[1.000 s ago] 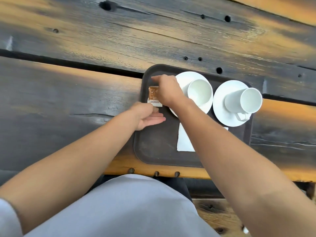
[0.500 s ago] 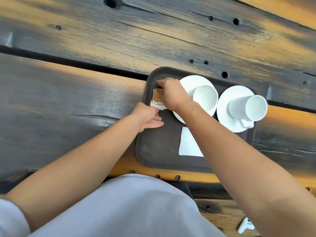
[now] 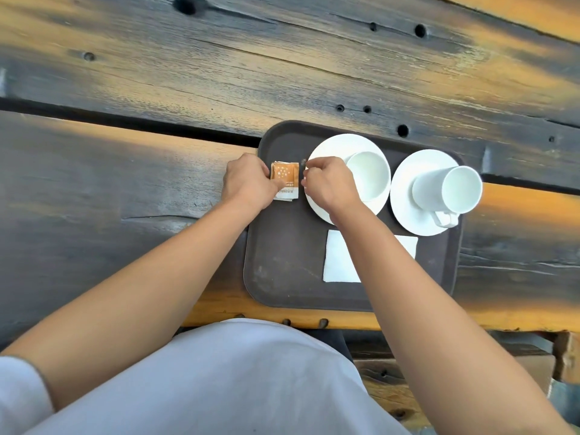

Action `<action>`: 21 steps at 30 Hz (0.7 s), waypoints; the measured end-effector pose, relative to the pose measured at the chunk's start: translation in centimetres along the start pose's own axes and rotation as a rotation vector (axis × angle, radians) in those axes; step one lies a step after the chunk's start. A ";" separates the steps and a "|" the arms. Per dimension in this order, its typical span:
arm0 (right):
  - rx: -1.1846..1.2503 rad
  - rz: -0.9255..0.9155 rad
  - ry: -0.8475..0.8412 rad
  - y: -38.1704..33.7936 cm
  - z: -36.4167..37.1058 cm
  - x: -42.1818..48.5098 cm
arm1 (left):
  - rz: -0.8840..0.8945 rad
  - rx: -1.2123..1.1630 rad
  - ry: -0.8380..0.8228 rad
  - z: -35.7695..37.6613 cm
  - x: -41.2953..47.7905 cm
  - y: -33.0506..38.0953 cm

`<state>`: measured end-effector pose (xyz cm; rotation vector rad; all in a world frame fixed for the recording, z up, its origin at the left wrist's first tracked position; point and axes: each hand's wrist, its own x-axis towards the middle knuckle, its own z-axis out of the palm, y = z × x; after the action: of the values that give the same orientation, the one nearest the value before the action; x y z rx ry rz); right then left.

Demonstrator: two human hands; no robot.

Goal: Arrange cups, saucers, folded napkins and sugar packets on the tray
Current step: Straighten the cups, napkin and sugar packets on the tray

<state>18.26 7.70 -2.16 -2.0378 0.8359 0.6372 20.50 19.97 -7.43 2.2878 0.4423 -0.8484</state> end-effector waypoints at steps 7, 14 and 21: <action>-0.047 0.023 -0.071 0.3 0.3 -0.1 | 0.088 0.229 0.025 0.5 -0.2 0.4; -0.088 -0.015 -0.092 0.3 1.2 -0.7 | 0.120 0.299 0.039 0.5 0.0 0.7; -0.029 0.033 -0.070 0.6 1.7 -0.1 | 0.105 0.300 0.045 0.7 0.7 0.5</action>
<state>17.52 8.87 -3.30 -2.0193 0.8250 0.7395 20.93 19.15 -8.07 2.5833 0.2226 -0.8593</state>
